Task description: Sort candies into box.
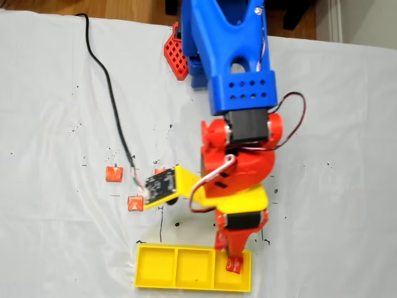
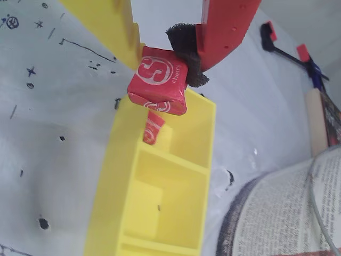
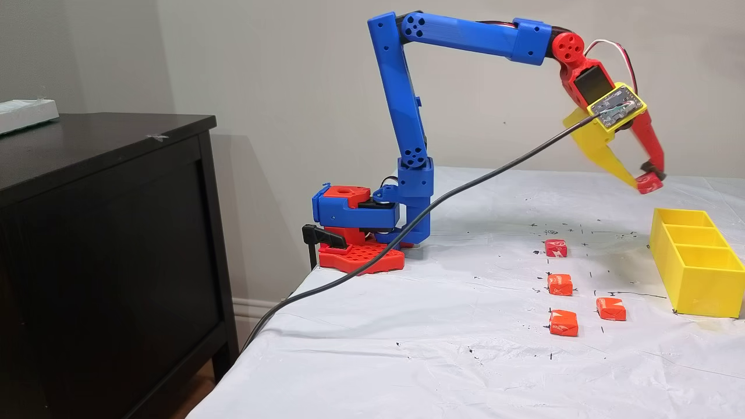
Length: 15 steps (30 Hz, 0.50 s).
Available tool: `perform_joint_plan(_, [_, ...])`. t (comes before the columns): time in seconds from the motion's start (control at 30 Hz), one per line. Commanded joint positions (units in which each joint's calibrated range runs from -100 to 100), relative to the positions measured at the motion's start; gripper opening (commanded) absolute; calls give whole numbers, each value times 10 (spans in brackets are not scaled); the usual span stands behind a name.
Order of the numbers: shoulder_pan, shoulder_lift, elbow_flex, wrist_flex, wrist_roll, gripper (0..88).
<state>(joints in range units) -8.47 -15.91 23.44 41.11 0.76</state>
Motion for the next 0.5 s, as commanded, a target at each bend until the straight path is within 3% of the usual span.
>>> perform_joint_plan(0.0, [35,-6,-82,-36,-1,2])
perform_joint_plan(0.47, [67,138,-218,30,-13,2])
